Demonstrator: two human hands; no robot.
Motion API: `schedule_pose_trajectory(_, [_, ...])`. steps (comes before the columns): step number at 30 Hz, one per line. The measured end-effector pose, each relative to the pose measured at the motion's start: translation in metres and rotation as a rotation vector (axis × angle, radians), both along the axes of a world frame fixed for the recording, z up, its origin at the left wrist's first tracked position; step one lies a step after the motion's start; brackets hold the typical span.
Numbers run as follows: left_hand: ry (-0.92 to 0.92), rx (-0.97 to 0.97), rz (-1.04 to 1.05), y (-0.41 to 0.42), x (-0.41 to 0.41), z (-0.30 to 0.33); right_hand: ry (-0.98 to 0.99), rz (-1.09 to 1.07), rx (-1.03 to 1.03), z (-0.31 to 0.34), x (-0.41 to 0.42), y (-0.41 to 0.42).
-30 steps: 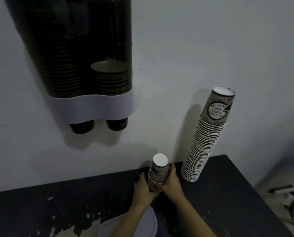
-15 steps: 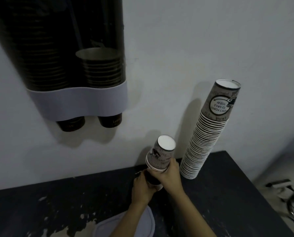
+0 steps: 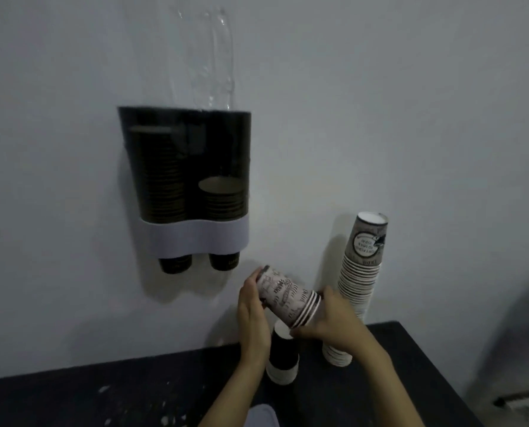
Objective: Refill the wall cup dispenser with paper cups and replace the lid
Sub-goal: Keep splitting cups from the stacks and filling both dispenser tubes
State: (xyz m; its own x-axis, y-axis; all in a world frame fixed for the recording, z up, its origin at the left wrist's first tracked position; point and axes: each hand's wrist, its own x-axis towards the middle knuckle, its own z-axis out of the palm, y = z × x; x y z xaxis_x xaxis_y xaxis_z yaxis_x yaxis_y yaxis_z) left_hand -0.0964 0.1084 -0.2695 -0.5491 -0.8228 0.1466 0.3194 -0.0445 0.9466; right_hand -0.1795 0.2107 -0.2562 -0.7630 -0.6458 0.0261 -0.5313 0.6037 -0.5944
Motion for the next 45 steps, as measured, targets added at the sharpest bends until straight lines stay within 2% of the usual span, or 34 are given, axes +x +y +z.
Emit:
schedule_pose_trajectory(3, [0.056, -0.008, -0.005, 0.003, 0.019, 0.027, -0.212, 0.068, -0.293, 0.036, 0.013, 0.01])
schedule_pose_trajectory(5, [0.048, -0.006, -0.038, 0.001, 0.03, 0.044, -0.278, 0.101, -0.501, 0.069, 0.02, 0.014])
schedule_pose_trajectory(9, [0.021, -0.024, -0.031, -0.003, 0.054, 0.064, -0.107, 0.08, -0.925, 0.163, 0.032, 0.01])
schedule_pose_trajectory(11, [-0.024, -0.042, -0.018, -0.006, 0.063, 0.066, 0.012, 0.102, -1.028, 0.212, 0.041, -0.004])
schedule_pose_trajectory(13, [-0.058, -0.053, -0.012, -0.011, 0.071, 0.064, 0.157, 0.141, -1.042, 0.257, 0.054, -0.026])
schedule_pose_trajectory(18, [-0.12, -0.048, -0.029, -0.017, 0.082, 0.059, 0.416, 0.134, -0.862, 0.308, 0.06, -0.097])
schedule_pose_trajectory(23, [-0.086, -0.043, -0.025, -0.018, 0.089, 0.061, 0.423, 0.172, -0.423, 0.288, 0.044, -0.139])
schedule_pose_trajectory(26, [-0.06, -0.044, -0.018, -0.019, 0.092, 0.063, 0.366, 0.197, -0.24, 0.275, 0.037, -0.146])
schedule_pose_trajectory(28, [-0.064, -0.05, -0.013, -0.02, 0.093, 0.062, 0.346, 0.211, -0.184, 0.27, 0.035, -0.146])
schedule_pose_trajectory(34, [-0.107, -0.041, -0.038, -0.017, 0.088, 0.059, 0.46, 0.248, -0.011, 0.256, 0.034, -0.147])
schedule_pose_trajectory(41, [-0.136, -0.049, -0.063, -0.011, 0.084, 0.057, 0.469, 0.286, 0.077, 0.262, 0.04, -0.142])
schedule_pose_trajectory(45, [-0.149, -0.056, -0.056, -0.012, 0.088, 0.056, 0.455, 0.286, 0.209, 0.271, 0.044, -0.145])
